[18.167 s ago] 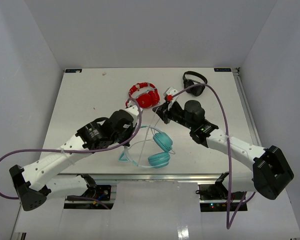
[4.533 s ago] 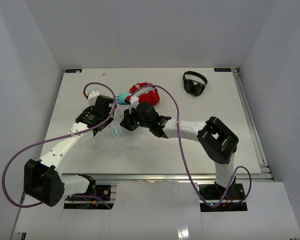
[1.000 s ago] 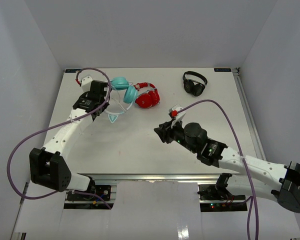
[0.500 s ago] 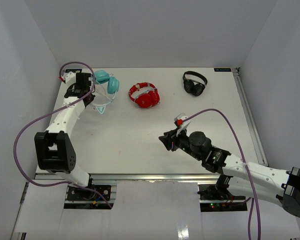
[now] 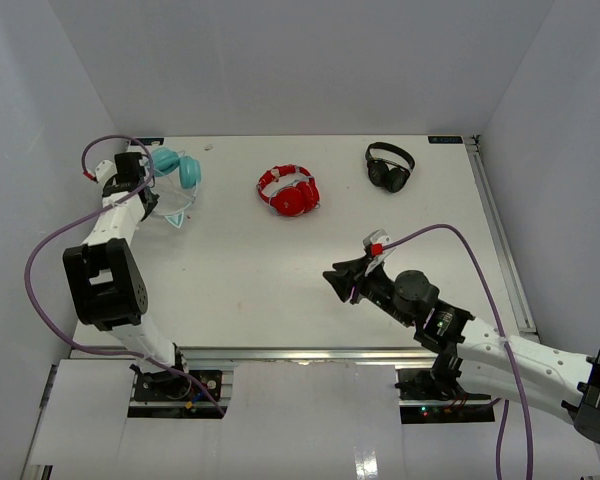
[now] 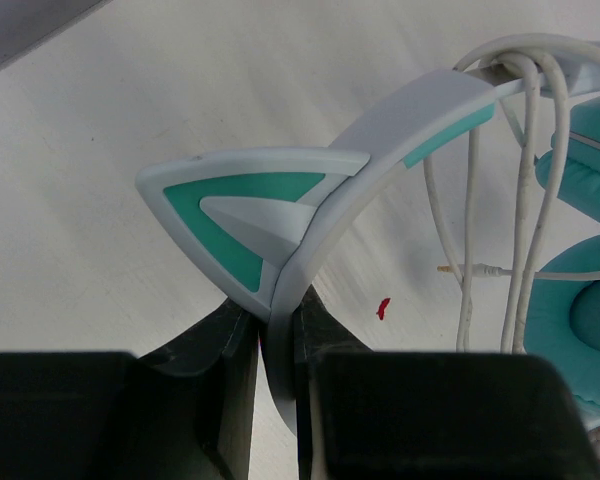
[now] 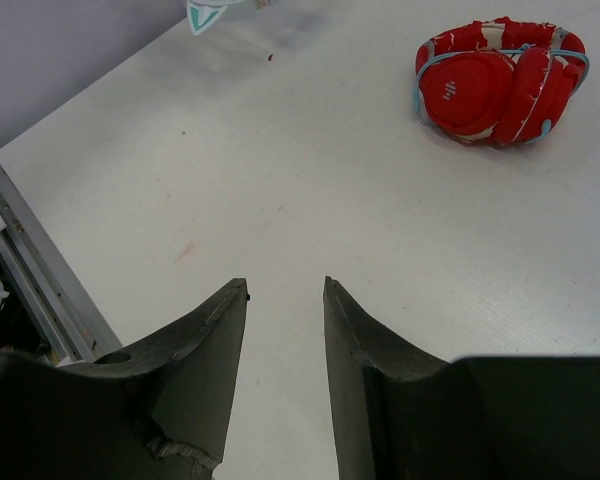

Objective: Wrap the headphones

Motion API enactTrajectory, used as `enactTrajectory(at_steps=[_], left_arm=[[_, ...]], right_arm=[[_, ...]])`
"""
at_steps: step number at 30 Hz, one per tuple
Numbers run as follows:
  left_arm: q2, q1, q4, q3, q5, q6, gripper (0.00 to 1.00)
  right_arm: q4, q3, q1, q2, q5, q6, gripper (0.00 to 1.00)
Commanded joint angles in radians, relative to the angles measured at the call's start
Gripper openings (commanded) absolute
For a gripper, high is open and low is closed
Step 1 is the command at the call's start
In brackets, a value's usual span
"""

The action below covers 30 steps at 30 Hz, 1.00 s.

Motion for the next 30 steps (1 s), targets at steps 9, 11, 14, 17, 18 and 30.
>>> enactTrajectory(at_steps=[9, 11, 14, 17, 18, 30], left_arm=[[0.060, 0.042, 0.131, -0.059, 0.026, -0.019, 0.00], [0.073, 0.049, 0.141, -0.065, 0.024, -0.011, 0.00], [0.084, 0.053, 0.165, -0.076, 0.036, 0.016, 0.00], [0.094, 0.053, 0.167, -0.076, 0.046, 0.022, 0.07], [0.095, 0.053, 0.165, -0.076, 0.047, 0.021, 0.13], [0.118, 0.053, 0.139, -0.069, 0.029, 0.018, 0.63]], right_arm=[[0.047, -0.026, 0.006, -0.075, 0.015, -0.003, 0.44], [0.046, -0.029, 0.006, -0.081, 0.015, -0.003, 0.44], [0.047, -0.035, 0.006, -0.087, 0.020, -0.003, 0.44], [0.046, -0.034, 0.006, -0.087, 0.019, -0.002, 0.44], [0.046, -0.035, 0.006, -0.087, 0.019, -0.002, 0.44], [0.034, -0.046, 0.006, -0.118, 0.037, 0.001, 0.44]])
